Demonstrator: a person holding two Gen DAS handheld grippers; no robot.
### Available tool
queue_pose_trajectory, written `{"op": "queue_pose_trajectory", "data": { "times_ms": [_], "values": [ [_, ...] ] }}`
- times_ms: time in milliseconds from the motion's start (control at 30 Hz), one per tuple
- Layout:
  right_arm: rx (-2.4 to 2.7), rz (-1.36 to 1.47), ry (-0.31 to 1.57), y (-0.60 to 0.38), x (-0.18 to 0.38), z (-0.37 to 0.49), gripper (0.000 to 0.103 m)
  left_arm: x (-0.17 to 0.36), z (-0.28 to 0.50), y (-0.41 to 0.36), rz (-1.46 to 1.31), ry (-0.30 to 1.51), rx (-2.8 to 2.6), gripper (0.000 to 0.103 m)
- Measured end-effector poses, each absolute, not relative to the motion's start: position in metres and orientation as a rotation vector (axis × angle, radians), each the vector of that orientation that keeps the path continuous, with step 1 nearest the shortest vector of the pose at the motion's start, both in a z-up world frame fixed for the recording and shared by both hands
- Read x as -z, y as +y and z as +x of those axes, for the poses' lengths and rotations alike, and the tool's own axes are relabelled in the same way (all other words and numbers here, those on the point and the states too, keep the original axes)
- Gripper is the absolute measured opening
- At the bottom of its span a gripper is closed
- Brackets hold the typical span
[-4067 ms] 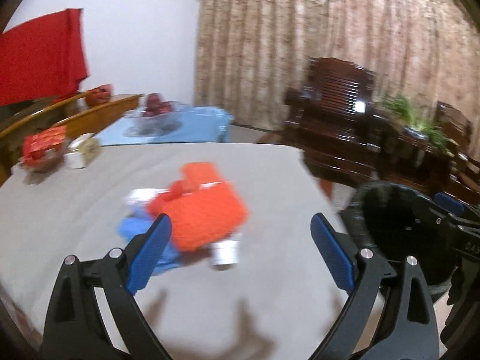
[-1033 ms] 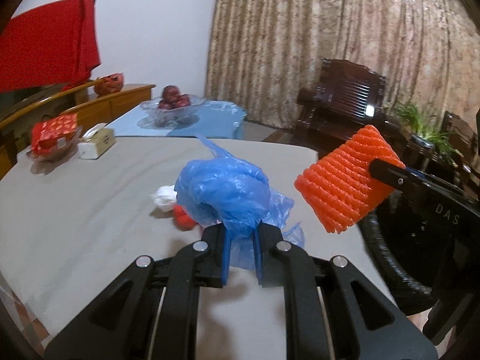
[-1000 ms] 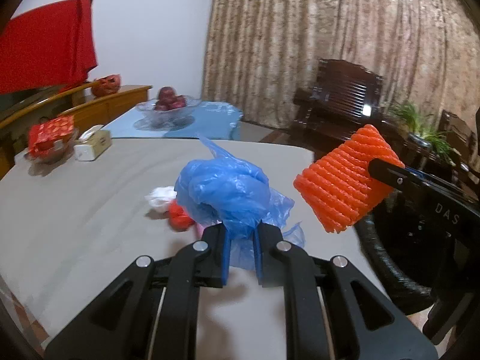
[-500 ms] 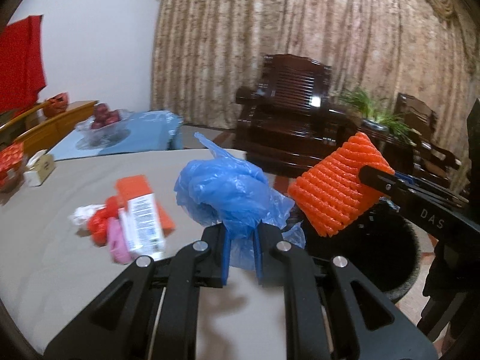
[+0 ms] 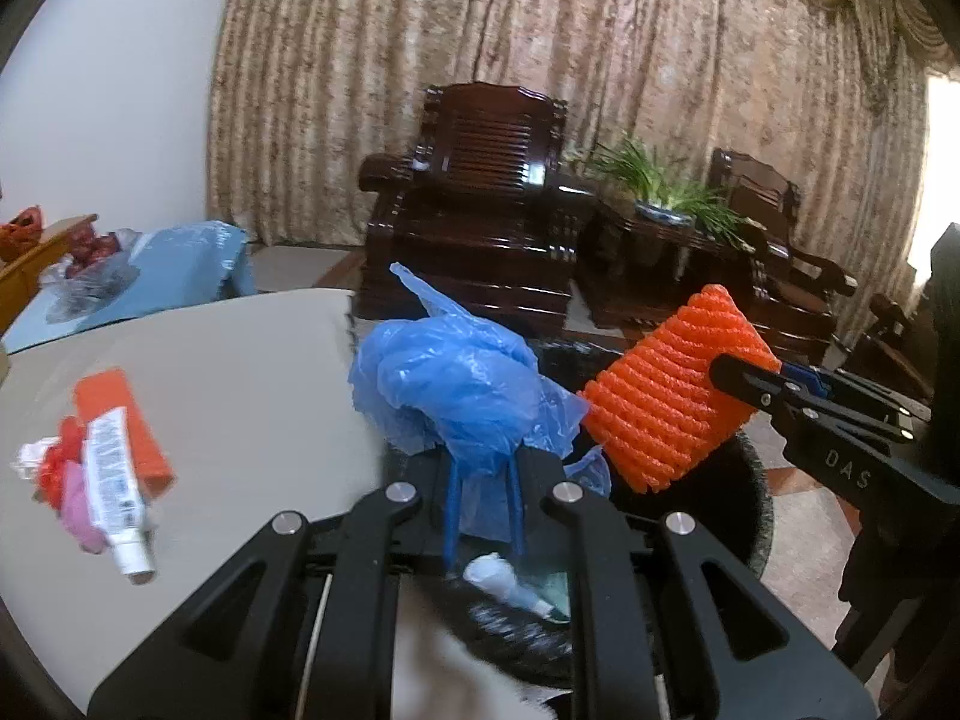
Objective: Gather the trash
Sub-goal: 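Carry the blue bag and orange net over the bin and open both grippers, then move both open grippers back toward the remaining trash on the table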
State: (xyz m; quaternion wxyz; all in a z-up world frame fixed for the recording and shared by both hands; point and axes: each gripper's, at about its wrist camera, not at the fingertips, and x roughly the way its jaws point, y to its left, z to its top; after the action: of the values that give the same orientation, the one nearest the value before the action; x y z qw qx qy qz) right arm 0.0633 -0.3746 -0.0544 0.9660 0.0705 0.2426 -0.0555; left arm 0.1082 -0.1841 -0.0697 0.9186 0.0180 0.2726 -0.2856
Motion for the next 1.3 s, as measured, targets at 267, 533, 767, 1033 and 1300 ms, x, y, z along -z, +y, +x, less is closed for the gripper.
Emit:
{"op": "queue_pose_trajectory", "data": {
  "times_ms": [267, 533, 767, 1033, 1300],
  "values": [
    [0.188, 0.152, 0.539, -0.407, 0.077, 0.052, 0.026, 0.095, 0.114, -0.225, 0.06, 0.608, 0.637, 0.012],
    [0.22, 0.152, 0.597, -0.418, 0.096, 0.051, 0.034, 0.121, 0.122, -0.247, 0.078, 0.676, 0.683, 0.025],
    [0.266, 0.153, 0.6, -0.419, 0.105, 0.041, 0.096, 0.121, 0.124, -0.236, 0.05, 0.684, 0.679, 0.061],
    [0.216, 0.192, 0.549, -0.399, 0.093, 0.04, 0.097, 0.098, 0.119, -0.172, 0.035, 0.608, 0.539, 0.086],
    [0.039, 0.174, 0.485, -0.325, 0.068, 0.07, 0.097, 0.081, 0.116, -0.06, 0.028, 0.552, 0.297, 0.087]
  ]
}}
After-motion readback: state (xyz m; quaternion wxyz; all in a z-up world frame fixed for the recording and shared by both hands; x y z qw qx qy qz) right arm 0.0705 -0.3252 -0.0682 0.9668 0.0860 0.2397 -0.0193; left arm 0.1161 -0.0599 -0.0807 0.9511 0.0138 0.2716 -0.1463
